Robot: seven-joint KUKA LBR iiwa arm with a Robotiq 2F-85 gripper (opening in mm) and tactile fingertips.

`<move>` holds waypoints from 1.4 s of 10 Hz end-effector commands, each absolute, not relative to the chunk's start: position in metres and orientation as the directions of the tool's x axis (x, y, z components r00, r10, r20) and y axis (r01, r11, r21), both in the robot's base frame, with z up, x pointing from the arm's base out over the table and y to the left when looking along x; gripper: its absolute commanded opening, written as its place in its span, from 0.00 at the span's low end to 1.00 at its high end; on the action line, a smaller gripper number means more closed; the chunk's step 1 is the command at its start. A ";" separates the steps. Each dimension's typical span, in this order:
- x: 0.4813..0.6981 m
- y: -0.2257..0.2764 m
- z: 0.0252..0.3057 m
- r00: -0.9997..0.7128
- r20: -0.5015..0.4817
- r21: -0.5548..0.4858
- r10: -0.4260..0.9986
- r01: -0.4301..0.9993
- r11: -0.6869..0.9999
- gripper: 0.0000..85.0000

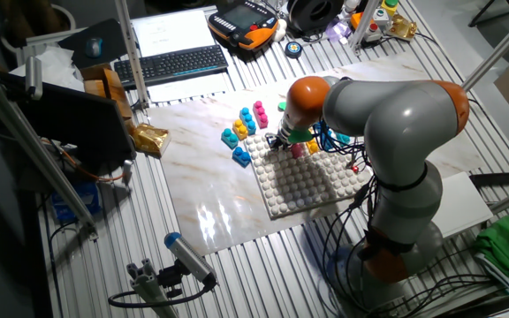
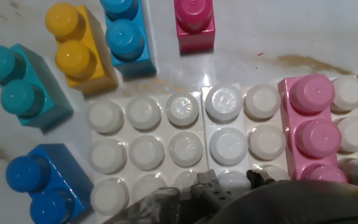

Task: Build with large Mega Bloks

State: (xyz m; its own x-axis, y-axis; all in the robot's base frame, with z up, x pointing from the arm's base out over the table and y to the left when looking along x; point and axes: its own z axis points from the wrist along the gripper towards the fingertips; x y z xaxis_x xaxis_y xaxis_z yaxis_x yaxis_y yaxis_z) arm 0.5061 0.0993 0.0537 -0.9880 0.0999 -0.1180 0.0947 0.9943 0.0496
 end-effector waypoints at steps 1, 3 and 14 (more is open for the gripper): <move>0.504 0.099 0.052 -0.989 -0.113 0.047 0.100 0.095 0.994 0.01; 0.504 0.099 0.054 -0.988 -0.113 0.044 0.101 0.097 0.994 0.01; 0.507 0.102 0.078 -0.985 -0.152 0.023 0.087 0.084 0.996 0.56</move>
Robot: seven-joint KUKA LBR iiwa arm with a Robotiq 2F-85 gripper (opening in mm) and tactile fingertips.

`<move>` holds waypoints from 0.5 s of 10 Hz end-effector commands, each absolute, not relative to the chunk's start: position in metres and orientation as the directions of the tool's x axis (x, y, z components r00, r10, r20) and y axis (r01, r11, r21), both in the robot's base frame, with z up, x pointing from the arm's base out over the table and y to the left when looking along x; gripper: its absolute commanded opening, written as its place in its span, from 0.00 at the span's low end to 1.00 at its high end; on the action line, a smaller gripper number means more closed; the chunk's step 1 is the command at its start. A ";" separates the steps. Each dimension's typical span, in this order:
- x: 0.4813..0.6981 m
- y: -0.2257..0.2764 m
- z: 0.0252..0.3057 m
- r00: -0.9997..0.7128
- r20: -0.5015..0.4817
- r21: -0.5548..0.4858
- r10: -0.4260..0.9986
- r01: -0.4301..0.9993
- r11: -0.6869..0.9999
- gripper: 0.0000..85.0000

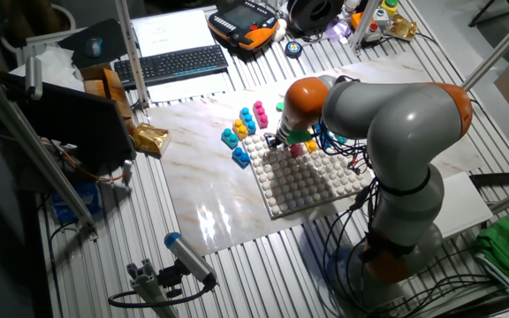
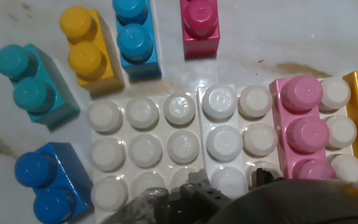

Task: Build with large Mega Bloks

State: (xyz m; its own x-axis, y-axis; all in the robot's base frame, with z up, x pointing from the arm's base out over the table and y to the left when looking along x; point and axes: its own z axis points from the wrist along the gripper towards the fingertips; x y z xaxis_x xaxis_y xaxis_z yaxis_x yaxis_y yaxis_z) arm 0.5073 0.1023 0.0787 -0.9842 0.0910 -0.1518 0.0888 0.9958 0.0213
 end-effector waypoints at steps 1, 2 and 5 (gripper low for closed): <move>0.507 0.103 0.090 -0.982 -0.152 0.017 0.111 0.110 0.994 0.56; 0.505 0.103 0.101 -0.980 -0.156 0.000 0.120 0.122 0.993 0.55; 0.509 0.094 0.130 -0.981 -0.134 -0.002 0.139 0.140 0.990 0.45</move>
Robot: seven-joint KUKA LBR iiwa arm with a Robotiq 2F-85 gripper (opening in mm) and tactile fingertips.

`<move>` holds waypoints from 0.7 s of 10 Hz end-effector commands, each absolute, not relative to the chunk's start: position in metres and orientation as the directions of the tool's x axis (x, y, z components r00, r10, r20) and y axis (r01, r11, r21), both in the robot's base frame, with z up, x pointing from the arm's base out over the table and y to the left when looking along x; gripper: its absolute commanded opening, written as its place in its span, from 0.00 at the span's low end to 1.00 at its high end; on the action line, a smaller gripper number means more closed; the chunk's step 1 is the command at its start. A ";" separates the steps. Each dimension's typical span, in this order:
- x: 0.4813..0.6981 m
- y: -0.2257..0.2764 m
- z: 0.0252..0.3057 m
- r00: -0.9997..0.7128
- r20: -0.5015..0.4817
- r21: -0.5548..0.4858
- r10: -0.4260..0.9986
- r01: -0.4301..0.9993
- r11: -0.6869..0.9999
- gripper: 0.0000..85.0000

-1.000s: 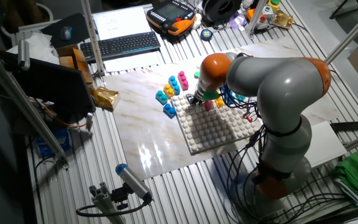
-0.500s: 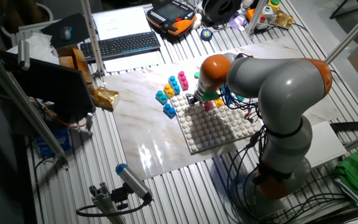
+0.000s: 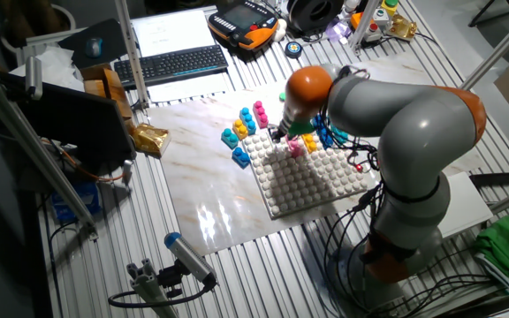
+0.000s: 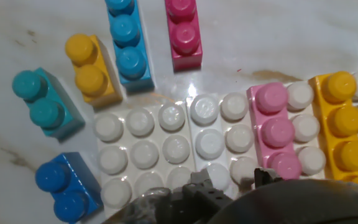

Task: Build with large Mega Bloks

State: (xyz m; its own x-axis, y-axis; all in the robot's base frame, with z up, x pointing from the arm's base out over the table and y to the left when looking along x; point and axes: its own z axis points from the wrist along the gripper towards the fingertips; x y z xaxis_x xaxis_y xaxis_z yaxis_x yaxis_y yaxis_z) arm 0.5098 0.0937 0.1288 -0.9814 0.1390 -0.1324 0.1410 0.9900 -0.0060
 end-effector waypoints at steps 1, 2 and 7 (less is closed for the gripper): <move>0.511 0.091 0.142 -0.981 -0.130 -0.016 0.142 0.145 0.989 0.35; 0.512 0.088 0.151 -0.981 -0.125 -0.016 0.150 0.153 0.988 0.21; 0.504 0.083 0.181 -0.985 -0.076 -0.036 0.153 0.156 0.987 0.01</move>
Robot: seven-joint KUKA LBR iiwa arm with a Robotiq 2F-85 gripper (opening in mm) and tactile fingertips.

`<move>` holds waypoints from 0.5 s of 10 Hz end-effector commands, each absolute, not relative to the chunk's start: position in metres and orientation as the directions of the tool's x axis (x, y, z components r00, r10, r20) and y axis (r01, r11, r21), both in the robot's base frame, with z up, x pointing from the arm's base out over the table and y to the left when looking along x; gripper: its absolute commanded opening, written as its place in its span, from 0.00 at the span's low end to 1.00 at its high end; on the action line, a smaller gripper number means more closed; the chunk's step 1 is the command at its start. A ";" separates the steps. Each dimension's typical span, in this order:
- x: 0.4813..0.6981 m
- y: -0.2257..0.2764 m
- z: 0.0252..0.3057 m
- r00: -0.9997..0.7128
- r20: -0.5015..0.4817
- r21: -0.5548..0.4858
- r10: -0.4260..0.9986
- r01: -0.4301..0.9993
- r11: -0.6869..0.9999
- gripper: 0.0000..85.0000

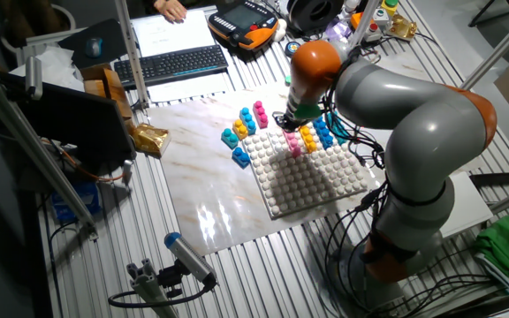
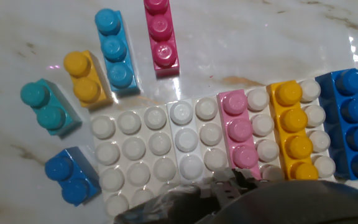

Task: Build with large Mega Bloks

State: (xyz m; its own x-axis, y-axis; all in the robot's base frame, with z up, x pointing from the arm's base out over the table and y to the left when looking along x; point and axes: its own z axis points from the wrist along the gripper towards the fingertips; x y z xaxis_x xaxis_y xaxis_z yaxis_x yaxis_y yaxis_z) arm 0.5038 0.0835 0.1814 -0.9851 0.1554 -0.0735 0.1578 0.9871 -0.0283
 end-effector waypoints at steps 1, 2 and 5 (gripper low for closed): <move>0.503 0.084 0.183 -0.984 -0.064 0.001 0.164 0.164 0.986 0.01; 0.501 0.086 0.185 -0.984 -0.060 0.016 0.166 0.166 0.986 0.01; 0.499 0.084 0.187 -0.989 -0.086 -0.017 0.124 0.126 0.992 0.01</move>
State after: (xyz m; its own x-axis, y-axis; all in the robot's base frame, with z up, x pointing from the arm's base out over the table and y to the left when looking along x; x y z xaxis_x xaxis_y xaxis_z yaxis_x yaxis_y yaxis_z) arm 0.4988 0.0836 0.1872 -0.9890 0.1209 -0.0856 0.1226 0.9923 -0.0152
